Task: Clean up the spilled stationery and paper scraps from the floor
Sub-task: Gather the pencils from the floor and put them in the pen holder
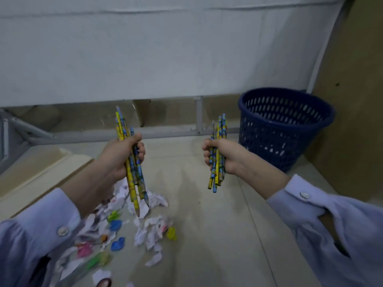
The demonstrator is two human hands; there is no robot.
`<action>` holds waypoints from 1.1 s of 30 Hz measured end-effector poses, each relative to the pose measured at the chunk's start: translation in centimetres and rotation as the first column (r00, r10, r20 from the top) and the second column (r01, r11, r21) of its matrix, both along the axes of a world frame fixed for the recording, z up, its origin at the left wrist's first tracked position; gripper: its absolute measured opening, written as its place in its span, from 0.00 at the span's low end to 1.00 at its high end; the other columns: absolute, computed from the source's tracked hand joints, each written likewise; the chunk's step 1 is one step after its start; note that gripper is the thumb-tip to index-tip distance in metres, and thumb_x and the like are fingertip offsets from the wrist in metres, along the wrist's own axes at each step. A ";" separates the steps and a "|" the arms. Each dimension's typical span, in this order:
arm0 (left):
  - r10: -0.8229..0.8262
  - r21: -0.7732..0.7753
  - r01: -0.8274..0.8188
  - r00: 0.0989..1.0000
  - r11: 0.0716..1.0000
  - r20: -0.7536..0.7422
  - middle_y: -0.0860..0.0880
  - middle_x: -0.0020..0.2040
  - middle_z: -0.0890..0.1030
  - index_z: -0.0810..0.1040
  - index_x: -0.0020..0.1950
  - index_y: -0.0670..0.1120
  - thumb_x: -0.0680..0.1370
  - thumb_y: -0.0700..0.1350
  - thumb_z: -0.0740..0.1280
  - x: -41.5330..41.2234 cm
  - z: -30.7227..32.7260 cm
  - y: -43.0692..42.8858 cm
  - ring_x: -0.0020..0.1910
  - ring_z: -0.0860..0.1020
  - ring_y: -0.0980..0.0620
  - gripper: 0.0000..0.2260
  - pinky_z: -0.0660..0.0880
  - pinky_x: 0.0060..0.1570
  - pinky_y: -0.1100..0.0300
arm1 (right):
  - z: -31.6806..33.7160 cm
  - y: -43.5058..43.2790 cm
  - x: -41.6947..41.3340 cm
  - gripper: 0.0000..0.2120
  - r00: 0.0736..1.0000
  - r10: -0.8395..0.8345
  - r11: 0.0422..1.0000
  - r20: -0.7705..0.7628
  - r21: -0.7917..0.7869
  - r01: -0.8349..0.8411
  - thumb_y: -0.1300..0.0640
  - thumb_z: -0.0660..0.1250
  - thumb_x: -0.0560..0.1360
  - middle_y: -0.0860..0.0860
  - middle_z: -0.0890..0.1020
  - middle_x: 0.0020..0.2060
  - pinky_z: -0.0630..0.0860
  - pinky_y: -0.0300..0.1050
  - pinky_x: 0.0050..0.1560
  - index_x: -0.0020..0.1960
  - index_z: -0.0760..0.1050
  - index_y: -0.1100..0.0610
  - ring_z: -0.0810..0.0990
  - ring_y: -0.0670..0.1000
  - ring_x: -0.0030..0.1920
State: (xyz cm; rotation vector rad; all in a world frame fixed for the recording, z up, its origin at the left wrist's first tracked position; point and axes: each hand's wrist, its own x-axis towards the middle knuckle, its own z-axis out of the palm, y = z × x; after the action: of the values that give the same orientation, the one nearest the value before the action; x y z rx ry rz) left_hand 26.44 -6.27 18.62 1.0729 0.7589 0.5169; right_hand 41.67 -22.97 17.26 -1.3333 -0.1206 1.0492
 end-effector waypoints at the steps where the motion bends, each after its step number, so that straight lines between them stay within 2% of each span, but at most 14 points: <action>1: -0.007 0.016 0.007 1.000 1.000 0.011 0.53 0.19 0.69 0.66 0.36 0.45 0.81 0.45 0.59 1.0 1.5 -0.5 0.16 0.68 0.59 0.13 0.66 0.17 0.71 | 1.6 -0.5 0.8 0.13 1.000 -0.010 1.000 -0.006 0.027 0.011 0.61 0.56 0.81 0.50 0.73 0.20 0.67 0.31 0.20 0.38 0.69 0.59 0.71 0.46 0.17; 3: -0.002 0.040 0.001 0.999 0.999 0.037 0.53 0.20 0.70 0.67 0.36 0.45 0.81 0.45 0.60 2.8 4.5 -1.6 0.17 0.68 0.60 0.13 0.66 0.17 0.71 | 4.6 -1.8 2.3 0.13 1.000 -0.018 0.998 -0.001 0.062 0.018 0.60 0.56 0.81 0.50 0.74 0.19 0.67 0.31 0.19 0.39 0.71 0.61 0.72 0.46 0.17; 6: 0.029 0.074 -0.036 0.995 0.997 0.093 0.54 0.20 0.70 0.69 0.37 0.45 0.81 0.44 0.61 6.0 8.7 -3.4 0.17 0.68 0.61 0.12 0.66 0.17 0.71 | 9.2 -3.7 4.6 0.13 0.997 -0.039 0.994 0.066 0.107 0.032 0.62 0.58 0.81 0.51 0.75 0.23 0.69 0.33 0.20 0.39 0.73 0.62 0.72 0.47 0.20; 11: 0.010 0.099 -0.035 0.968 0.994 0.249 0.54 0.22 0.69 0.69 0.39 0.46 0.81 0.44 0.61 12.4 16.1 -7.9 0.17 0.66 0.61 0.10 0.65 0.17 0.70 | 17.5 -6.8 9.5 0.10 0.978 -0.130 0.956 0.165 0.283 0.079 0.64 0.56 0.80 0.52 0.71 0.27 0.70 0.35 0.21 0.40 0.68 0.58 0.70 0.47 0.18; 16: -0.051 0.103 0.015 0.934 0.995 0.354 0.55 0.21 0.69 0.70 0.40 0.46 0.81 0.46 0.61 18.8 22.1 -12.2 0.17 0.66 0.61 0.10 0.65 0.17 0.70 | 23.9 -10.5 13.0 0.11 0.951 -0.217 0.915 0.219 0.385 0.121 0.64 0.55 0.80 0.50 0.68 0.25 0.69 0.35 0.21 0.40 0.67 0.56 0.66 0.48 0.17; 24: -0.176 0.179 0.099 0.857 0.979 0.485 0.55 0.21 0.67 0.69 0.39 0.45 0.81 0.47 0.60 27.8 28.6 -18.7 0.17 0.64 0.60 0.12 0.64 0.18 0.69 | 29.6 -16.1 17.8 0.04 0.838 -0.374 0.888 0.398 0.413 0.201 0.62 0.56 0.80 0.50 0.66 0.27 0.67 0.36 0.23 0.48 0.66 0.55 0.64 0.48 0.21; 33: -0.328 0.276 0.204 0.770 0.939 0.547 0.54 0.22 0.67 0.69 0.39 0.46 0.81 0.46 0.61 34.2 31.0 -21.8 0.18 0.64 0.59 0.11 0.63 0.18 0.70 | 32.5 -19.9 21.8 0.07 0.698 -0.513 0.847 0.500 0.427 0.317 0.63 0.56 0.80 0.49 0.65 0.26 0.64 0.36 0.22 0.44 0.65 0.54 0.62 0.46 0.21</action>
State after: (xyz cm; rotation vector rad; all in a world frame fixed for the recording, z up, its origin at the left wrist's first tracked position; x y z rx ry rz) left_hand 60.60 -28.07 49.57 1.1015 -0.0045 0.6448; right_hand 63.44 -42.92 49.75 -1.2749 -0.4181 0.1652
